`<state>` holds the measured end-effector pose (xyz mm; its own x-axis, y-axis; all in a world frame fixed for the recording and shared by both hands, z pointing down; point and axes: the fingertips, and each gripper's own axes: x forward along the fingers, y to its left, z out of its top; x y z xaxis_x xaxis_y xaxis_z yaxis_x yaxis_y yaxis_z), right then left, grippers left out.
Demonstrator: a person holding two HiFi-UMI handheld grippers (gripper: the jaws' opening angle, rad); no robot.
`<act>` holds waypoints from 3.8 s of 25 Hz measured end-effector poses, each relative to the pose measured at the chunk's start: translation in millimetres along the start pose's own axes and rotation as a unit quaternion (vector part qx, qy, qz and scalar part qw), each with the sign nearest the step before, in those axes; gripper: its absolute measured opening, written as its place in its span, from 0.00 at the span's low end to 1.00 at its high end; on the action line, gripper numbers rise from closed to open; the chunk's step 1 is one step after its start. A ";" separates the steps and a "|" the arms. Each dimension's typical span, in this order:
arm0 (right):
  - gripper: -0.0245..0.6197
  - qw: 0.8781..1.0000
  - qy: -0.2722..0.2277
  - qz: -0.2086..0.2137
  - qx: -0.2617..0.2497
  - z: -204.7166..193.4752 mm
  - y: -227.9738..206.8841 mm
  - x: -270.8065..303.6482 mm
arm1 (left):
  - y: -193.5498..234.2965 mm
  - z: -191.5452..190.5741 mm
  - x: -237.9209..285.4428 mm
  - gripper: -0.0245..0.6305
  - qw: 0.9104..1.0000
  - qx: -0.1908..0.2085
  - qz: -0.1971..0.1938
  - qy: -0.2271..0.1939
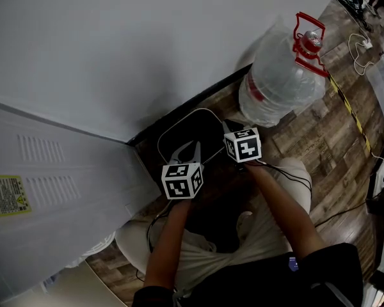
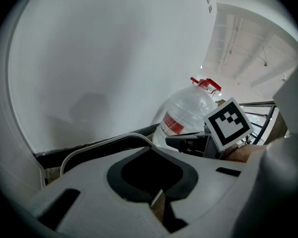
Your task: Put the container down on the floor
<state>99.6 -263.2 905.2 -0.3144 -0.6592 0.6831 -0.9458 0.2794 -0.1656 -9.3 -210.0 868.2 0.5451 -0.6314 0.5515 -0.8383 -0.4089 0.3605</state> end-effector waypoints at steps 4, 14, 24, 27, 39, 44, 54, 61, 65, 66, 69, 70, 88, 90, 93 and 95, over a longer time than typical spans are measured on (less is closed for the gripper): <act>0.08 0.999 -0.032 0.023 -0.004 19.8 18.8 -13.1 | 0.8 7.7 -4.8 0.06 1.000 0.004 0.005 -0.009; 0.08 0.991 -0.110 0.077 -0.005 80.6 69.6 -54.9 | 2.0 36.3 -42.6 0.06 0.999 0.023 0.021 -0.033; 0.08 0.982 -0.155 0.111 -0.014 130.9 109.7 -90.4 | -4.1 109.7 -99.2 0.06 0.984 0.114 0.075 -0.113; 0.08 0.983 -0.153 0.101 -0.032 147.3 118.0 -102.6 | -6.7 130.7 -116.5 0.06 0.984 0.102 0.078 -0.127; 0.08 0.984 -0.153 0.094 -0.012 264.0 150.5 -236.7 | -77.0 256.8 -223.1 0.06 0.987 0.080 0.064 -0.125; 0.08 0.983 -0.160 0.092 -0.006 326.0 161.0 -305.0 | -113.6 326.7 -273.4 0.06 0.985 0.076 0.064 -0.139; 0.08 0.977 -0.173 0.122 -0.006 441.2 182.4 -445.6 | -197.0 443.4 -374.8 0.06 0.985 0.062 0.069 -0.148; 0.08 0.971 -0.188 0.147 -0.034 499.2 192.5 -536.8 | -259.9 511.7 -423.3 0.06 0.982 0.060 0.064 -0.166; 0.08 0.964 -0.209 0.157 -0.048 523.0 192.1 -572.5 | -281.2 541.5 -445.8 0.06 0.977 0.060 0.078 -0.190; 0.08 0.962 -0.213 0.159 -0.056 526.3 192.7 -579.8 | -285.4 545.8 -450.7 0.06 0.975 0.059 0.082 -0.196; 0.08 0.957 -0.223 0.170 -0.068 526.9 192.0 -610.6 | -310.0 548.1 -468.5 0.06 0.972 0.062 0.094 -0.206; 0.08 0.956 -0.225 0.173 -0.068 526.6 189.9 -620.6 | -319.0 547.8 -474.0 0.06 0.971 0.062 0.098 -0.209; 0.08 0.950 -0.265 0.153 -0.058 497.9 242.0 -712.9 | -350.0 520.7 -573.6 0.06 0.967 0.075 0.073 -0.232; 0.08 0.950 -0.270 0.147 -0.057 491.6 252.1 -723.8 | -351.3 515.8 -588.5 0.06 0.967 0.077 0.066 -0.235; 0.08 0.950 -0.273 0.143 -0.050 482.8 266.1 -735.6 | -353.1 506.8 -608.7 0.06 0.966 0.080 0.057 -0.237; 0.08 0.950 -0.275 0.141 -0.048 476.6 275.8 -742.9 | -354.4 499.9 -621.2 0.06 0.966 0.083 0.052 -0.238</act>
<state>33.4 -29.1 13.1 -0.5736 -0.8068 0.1414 -0.8145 0.5434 -0.2034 -52.0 -2.3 21.8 0.4289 -0.8900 0.1544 -0.8985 -0.4026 0.1749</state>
